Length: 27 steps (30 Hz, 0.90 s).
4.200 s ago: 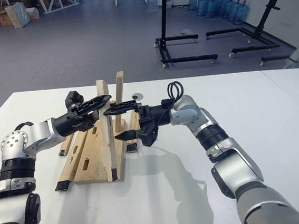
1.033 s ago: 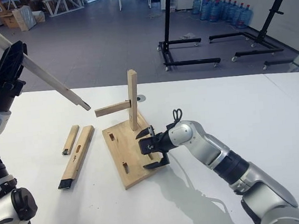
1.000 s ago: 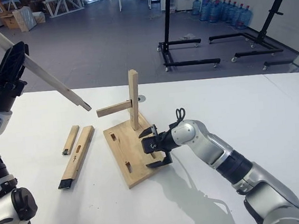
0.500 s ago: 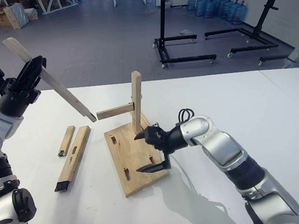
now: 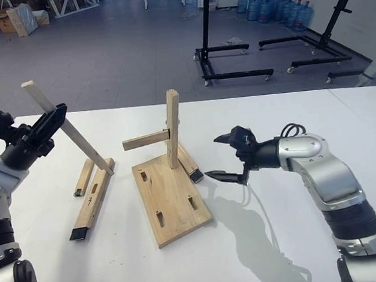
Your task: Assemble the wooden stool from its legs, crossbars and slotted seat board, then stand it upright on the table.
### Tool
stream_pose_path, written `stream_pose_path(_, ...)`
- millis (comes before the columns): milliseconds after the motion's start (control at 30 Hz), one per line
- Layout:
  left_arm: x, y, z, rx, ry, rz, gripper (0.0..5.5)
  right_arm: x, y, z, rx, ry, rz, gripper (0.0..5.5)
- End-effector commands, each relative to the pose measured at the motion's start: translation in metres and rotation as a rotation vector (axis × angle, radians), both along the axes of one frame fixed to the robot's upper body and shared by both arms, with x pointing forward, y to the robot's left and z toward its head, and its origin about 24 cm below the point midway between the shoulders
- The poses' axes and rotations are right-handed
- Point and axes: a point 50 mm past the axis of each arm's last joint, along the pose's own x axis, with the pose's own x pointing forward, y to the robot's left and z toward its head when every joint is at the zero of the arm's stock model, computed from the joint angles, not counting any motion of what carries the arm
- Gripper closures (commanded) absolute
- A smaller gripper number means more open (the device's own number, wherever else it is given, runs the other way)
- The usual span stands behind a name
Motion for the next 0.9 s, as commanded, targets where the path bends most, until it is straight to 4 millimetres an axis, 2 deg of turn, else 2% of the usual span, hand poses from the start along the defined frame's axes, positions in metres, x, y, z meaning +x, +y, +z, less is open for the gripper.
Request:
stream_pose_path(33,-0.004,0.002,-0.010,-0.192,-0.029,-0.029,3.49,0.006,0.002,-0.004,0.031,0.008,0.000,0.10)
stream_pose_path(233,0.002,-0.002,-0.033,-0.232,-0.094,-0.084,3.49,0.013,0.011,-0.006,0.065,0.011,0.008,0.10)
stream_pose_path(367,0.012,-0.016,-0.049,-0.273,-0.100,-0.117,3.49,0.018,0.017,-0.006,0.076,0.014,0.025,0.10)
stream_pose_path(533,0.024,-0.035,-0.058,-0.281,-0.101,-0.154,3.49,0.022,0.022,-0.008,0.086,0.020,0.044,0.10)
stream_pose_path(767,0.028,-0.034,-0.078,-0.234,-0.037,-0.142,3.49,0.025,0.029,-0.010,0.092,0.028,0.060,0.10)
stream_pose_path(900,0.031,-0.035,-0.082,-0.242,-0.016,-0.136,3.49,0.026,0.032,-0.012,0.095,0.029,0.063,0.10)
